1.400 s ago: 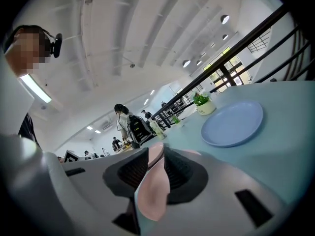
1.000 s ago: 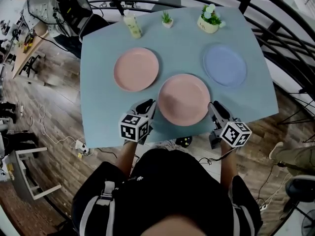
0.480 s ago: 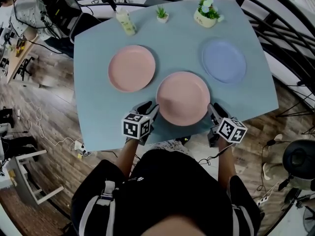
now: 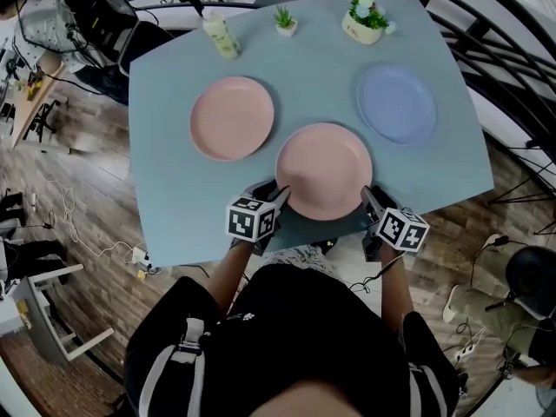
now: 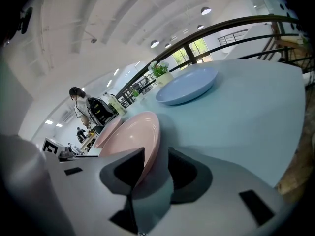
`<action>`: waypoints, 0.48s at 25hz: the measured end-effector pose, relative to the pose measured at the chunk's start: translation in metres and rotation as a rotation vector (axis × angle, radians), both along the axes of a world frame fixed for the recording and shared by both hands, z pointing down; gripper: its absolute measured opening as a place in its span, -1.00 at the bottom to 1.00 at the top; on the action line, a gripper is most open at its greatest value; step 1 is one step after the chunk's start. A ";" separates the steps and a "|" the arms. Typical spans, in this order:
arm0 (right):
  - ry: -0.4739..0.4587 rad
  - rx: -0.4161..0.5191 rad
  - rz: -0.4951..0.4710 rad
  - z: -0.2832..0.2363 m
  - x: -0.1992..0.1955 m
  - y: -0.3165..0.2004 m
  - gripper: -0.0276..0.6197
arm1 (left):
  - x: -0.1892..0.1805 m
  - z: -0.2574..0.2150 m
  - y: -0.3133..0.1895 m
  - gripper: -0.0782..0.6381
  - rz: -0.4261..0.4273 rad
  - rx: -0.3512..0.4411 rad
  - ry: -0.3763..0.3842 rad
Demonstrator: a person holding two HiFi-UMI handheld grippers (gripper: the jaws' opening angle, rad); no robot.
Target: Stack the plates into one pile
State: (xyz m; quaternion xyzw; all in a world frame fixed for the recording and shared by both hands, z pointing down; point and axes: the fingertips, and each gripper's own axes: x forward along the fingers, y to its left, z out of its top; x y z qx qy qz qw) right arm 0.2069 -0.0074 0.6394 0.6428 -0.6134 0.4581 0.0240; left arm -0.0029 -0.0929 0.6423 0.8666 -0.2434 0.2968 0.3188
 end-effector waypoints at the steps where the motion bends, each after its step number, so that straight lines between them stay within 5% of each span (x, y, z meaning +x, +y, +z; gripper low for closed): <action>1: -0.006 -0.003 -0.002 0.002 -0.002 0.001 -0.45 | 0.001 0.001 0.000 -0.43 -0.004 -0.001 0.001; 12: -0.065 -0.001 0.023 0.000 -0.013 -0.004 -0.66 | 0.000 0.005 -0.001 -0.44 -0.081 -0.063 0.028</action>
